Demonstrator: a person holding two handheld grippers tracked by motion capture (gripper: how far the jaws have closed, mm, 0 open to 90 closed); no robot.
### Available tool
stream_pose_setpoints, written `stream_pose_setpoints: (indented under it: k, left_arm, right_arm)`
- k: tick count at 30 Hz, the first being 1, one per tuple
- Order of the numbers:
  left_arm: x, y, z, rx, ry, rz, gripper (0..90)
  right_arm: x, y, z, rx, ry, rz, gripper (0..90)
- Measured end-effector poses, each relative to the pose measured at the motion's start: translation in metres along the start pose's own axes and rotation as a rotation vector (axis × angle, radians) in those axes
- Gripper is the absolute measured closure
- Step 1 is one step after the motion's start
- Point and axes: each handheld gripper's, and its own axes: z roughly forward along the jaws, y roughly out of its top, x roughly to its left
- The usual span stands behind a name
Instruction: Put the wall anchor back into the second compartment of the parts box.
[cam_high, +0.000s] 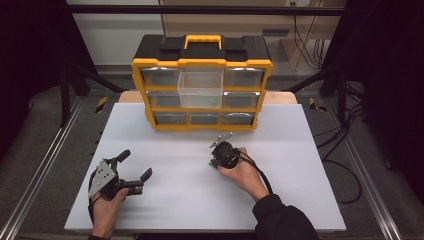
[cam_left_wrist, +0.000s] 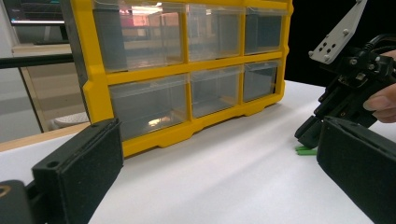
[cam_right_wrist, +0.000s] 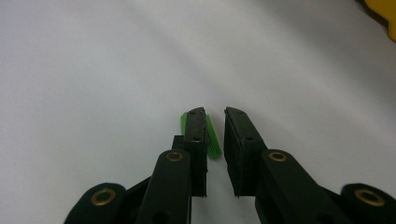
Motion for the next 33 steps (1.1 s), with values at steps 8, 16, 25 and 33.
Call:
stream_pose_setpoints:
  k: [8, 16, 25, 33]
  left_arm:
    - [0.0000, 0.0000, 0.0001, 0.000, 0.000, -0.001, 0.2]
    - [0.0000, -0.0001, 0.0002, 0.002, 0.000, -0.002, 0.2]
    - [0.0001, -0.0002, 0.0004, 0.002, 0.000, -0.002, 0.2]
    - [0.0000, -0.0001, 0.0004, 0.002, 0.000, -0.001, 0.2]
  right_arm:
    - [-0.0016, -0.0001, 0.0019, -0.003, -0.004, -0.016, 80.7]
    - [-0.0028, -0.0005, 0.0034, 0.006, -0.007, -0.024, 81.9]
    - [-0.0030, -0.0001, 0.0049, -0.002, 0.000, -0.003, 83.8]
    - [-0.0042, -0.0007, 0.0034, -0.007, 0.000, 0.005, 84.6]
